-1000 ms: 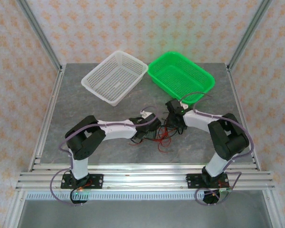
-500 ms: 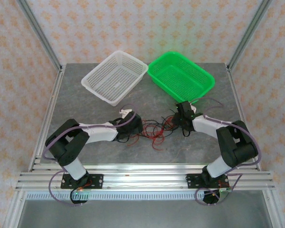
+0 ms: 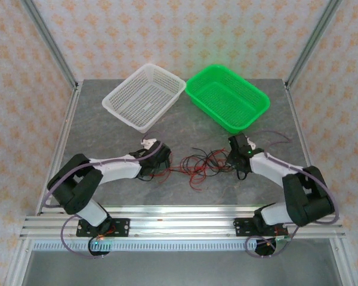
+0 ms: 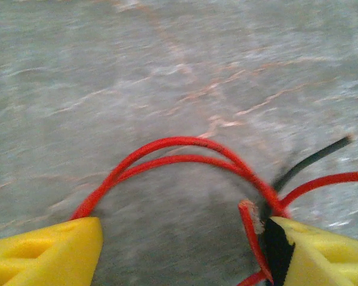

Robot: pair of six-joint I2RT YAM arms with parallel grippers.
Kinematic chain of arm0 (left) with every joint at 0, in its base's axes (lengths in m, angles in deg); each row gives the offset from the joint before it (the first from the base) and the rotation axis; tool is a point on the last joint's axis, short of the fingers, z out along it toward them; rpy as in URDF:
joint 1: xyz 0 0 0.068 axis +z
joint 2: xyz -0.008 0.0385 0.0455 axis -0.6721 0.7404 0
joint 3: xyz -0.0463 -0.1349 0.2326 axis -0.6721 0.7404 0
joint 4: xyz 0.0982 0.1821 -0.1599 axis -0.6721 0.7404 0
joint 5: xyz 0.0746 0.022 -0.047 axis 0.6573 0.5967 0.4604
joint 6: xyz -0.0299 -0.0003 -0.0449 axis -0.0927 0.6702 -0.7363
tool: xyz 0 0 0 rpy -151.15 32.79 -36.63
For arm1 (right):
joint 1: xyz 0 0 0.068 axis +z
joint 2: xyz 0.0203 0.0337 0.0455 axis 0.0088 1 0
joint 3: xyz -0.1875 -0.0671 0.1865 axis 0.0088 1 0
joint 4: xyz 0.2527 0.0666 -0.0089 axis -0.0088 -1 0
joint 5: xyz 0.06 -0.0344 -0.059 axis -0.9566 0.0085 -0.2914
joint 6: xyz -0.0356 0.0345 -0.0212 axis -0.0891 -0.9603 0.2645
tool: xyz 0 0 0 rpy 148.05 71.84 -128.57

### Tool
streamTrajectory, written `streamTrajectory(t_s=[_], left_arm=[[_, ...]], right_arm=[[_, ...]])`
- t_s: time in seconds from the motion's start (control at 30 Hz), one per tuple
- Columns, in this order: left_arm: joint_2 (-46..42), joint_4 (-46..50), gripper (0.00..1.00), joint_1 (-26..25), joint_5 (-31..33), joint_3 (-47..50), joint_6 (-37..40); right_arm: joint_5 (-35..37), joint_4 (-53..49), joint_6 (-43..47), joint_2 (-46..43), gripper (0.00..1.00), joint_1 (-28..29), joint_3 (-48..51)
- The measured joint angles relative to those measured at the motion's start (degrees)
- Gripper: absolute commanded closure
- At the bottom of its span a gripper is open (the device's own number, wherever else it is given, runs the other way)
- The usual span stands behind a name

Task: Untangle the cables

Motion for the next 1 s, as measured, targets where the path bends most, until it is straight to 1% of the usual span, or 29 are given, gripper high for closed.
streamTrajectory(t_s=[0.13,0.2,0.23,0.4,0.47,0.5,0.57,0.63,0.73,0.87,0.9,0.93,1.0], left_arm=[[-2.9,5.4,0.2,-1.6,1.4,-1.4,0.2],[-3.7,8.0,0.18,-3.2,2.3,-4.0,0.4],[-4.0,8.9,0.17,-3.9,2.7,-5.3,0.5],[-5.1,12.6,0.17,-6.7,4.6,-11.4,0.9],[-5.2,13.8,0.17,-7.5,4.9,-13.0,1.2],[-5.2,14.4,0.17,-7.9,5.1,-13.7,1.4],[-5.2,15.6,0.19,-8.6,5.2,-15.1,2.1],[-4.8,16.2,0.25,-9.5,5.2,-16.4,2.4],[-3.3,15.8,0.43,-10.8,4.3,-18.3,3.4],[-0.5,13.2,0.66,-12.2,0.8,-18.8,4.3],[0.4,12.4,0.7,-12.3,-0.3,-18.9,4.4],[1.2,11.7,0.73,-12.5,-1.2,-18.9,4.5],[3.4,9.6,0.74,-12.5,-3.2,-18.9,4.6]], right_arm=[[-2.2,-2.0,-0.3,-5.6,0.66,0.0,0.3],[-3.3,-2.7,-0.6,-8.1,0.58,0.0,0.5],[-3.8,-3.0,-0.6,-9.2,0.55,0.0,0.6],[-5.7,-6.1,-0.6,-15.8,0.45,0.1,0.7],[-6.2,-7.4,-0.5,-17.7,0.44,0.3,0.4],[-6.4,-8.1,-0.5,-18.4,0.45,0.6,0.0],[-6.7,-9.7,-0.5,-19.2,0.49,1.6,-1.7],[-7.0,-10.6,-0.6,-19.5,0.56,2.9,-4.1],[-7.9,-10.5,-0.7,-19.5,0.71,5.4,-7.8],[-10.5,-7.6,-1.5,-18.5,0.89,8.7,-10.3],[-11.1,-6.5,-1.7,-17.6,0.9,9.2,-10.4],[-11.7,-5.7,-1.8,-16.7,0.91,9.6,-10.4],[-12.9,-3.6,-2.0,-13.5,0.92,9.8,-10.3]])
